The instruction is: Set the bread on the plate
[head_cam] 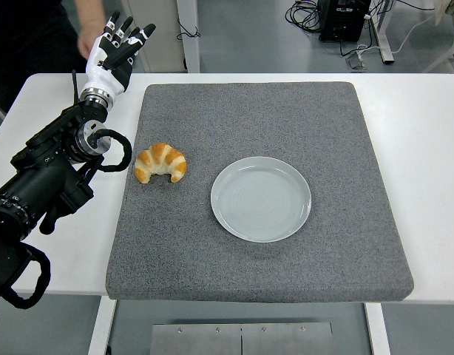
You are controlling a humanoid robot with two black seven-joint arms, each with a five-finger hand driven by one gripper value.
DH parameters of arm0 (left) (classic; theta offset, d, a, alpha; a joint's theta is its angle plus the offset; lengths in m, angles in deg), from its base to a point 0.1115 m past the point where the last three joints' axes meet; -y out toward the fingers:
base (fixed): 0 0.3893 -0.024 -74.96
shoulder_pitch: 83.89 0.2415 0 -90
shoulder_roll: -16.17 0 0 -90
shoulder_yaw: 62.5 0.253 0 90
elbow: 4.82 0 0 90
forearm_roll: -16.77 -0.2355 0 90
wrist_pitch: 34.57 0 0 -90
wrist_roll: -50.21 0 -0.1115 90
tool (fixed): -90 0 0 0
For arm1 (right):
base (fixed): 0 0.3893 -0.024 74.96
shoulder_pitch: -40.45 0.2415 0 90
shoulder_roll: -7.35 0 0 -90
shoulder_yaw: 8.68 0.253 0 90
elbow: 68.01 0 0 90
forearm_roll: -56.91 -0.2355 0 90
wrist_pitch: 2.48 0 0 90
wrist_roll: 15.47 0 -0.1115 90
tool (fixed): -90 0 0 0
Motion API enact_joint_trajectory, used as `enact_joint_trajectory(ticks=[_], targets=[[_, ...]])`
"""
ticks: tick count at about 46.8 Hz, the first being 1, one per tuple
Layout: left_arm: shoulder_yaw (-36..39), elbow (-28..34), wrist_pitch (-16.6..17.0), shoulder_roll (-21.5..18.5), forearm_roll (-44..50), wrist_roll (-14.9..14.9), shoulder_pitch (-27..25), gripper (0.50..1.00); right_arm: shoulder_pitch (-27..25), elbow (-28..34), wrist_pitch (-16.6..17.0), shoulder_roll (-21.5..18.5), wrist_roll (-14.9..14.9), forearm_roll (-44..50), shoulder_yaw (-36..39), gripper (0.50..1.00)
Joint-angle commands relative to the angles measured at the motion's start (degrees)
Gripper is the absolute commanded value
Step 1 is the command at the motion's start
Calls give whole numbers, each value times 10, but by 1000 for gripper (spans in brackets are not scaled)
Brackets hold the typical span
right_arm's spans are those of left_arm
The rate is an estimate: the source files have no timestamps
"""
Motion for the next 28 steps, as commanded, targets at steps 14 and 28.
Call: enact_joint_trajectory(ticks=[14, 28], targets=[[3, 0, 0, 4, 0, 1, 1, 971, 0, 0, 0, 0, 0, 0, 0, 1000], [9, 5, 1, 5, -8, -5, 2, 969, 0, 0, 0, 0, 0, 0, 0, 1000]])
